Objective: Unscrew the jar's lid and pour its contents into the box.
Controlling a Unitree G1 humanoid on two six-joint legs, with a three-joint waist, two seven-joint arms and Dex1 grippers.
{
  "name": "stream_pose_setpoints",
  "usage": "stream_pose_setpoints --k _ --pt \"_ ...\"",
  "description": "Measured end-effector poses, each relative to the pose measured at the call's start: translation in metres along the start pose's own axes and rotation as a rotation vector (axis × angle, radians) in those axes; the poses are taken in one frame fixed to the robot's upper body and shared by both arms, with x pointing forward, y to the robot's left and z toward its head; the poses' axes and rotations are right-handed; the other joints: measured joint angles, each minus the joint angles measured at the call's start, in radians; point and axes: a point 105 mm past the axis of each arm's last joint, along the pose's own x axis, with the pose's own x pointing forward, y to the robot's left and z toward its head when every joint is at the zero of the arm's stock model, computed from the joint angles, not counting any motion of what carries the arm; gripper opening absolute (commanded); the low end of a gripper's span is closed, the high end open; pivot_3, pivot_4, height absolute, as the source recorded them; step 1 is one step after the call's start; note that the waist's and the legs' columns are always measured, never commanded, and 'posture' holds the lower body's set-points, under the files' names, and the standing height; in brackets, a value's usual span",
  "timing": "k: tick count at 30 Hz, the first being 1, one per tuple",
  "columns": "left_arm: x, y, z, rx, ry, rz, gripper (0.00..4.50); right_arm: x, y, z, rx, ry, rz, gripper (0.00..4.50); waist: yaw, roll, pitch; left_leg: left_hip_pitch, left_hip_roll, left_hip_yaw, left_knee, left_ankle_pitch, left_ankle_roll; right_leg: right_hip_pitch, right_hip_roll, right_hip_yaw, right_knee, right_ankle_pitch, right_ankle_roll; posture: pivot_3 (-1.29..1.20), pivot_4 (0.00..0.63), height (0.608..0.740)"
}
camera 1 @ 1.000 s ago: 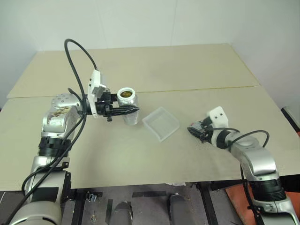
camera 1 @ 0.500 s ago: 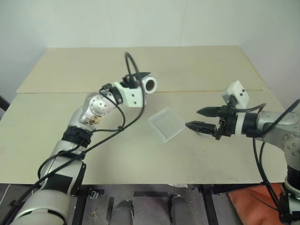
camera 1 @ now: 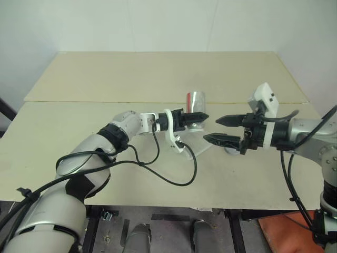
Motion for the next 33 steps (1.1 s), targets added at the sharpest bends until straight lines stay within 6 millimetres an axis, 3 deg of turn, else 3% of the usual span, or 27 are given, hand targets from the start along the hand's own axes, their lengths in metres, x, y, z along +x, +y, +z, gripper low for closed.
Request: stream_pose_setpoints --k 4,10,14,17,22,28,33 --pt "0.001 0.007 -0.015 0.030 0.029 0.013 2.00 -0.001 0.004 0.005 -0.004 -0.033 0.005 4.48 0.002 0.000 0.000 -0.001 0.000 0.000 0.000 0.000 0.000 0.000 0.000 0.000 0.001 0.000 0.000 0.00 0.150 0.740" --pt "0.003 0.012 -0.015 -0.028 0.037 0.042 2.00 -0.001 0.005 0.001 0.015 -0.025 -0.001 4.48 0.001 0.000 0.000 0.000 0.000 0.000 0.000 0.000 0.000 0.000 0.000 0.000 0.001 0.000 0.000 0.00 0.150 0.740" --pt "-0.003 0.012 -0.022 -0.190 0.101 0.053 2.00 -0.003 0.003 0.001 0.011 -0.016 -0.013 4.48 -0.002 0.000 0.000 0.000 0.000 0.000 0.000 0.000 0.000 0.000 0.000 0.000 0.001 0.000 0.000 0.00 0.150 0.740" --pt "-0.020 0.002 -0.033 -0.422 0.220 0.056 2.00 -0.002 0.001 0.002 -0.011 -0.024 -0.029 4.48 -0.008 0.000 0.000 0.001 0.000 0.000 0.000 0.000 0.000 0.000 0.000 0.000 0.001 0.000 0.000 0.00 0.150 0.740" --pt "-0.063 -0.027 -0.040 -1.044 0.462 0.062 2.00 0.005 -0.007 -0.008 -0.058 -0.028 -0.065 4.48 -0.022 0.001 0.000 0.000 0.000 0.000 0.000 0.002 -0.004 0.000 -0.001 0.000 0.002 0.000 0.000 0.00 0.150 0.740" --pt "-0.083 -0.020 -0.044 -1.789 0.528 0.199 2.00 0.013 -0.016 -0.016 -0.130 -0.034 -0.074 4.48 -0.034 0.001 0.000 0.001 0.001 -0.001 0.000 0.002 -0.004 0.001 0.000 -0.001 0.003 0.000 0.000 0.00 0.150 0.740" --pt "-0.104 -0.026 -0.025 -2.065 0.540 0.236 2.00 0.015 -0.022 -0.024 -0.155 -0.016 -0.068 4.48 -0.058 0.001 -0.001 0.006 0.001 -0.001 0.000 0.002 -0.004 0.004 0.000 0.000 0.001 0.000 0.000 0.00 0.150 0.740"
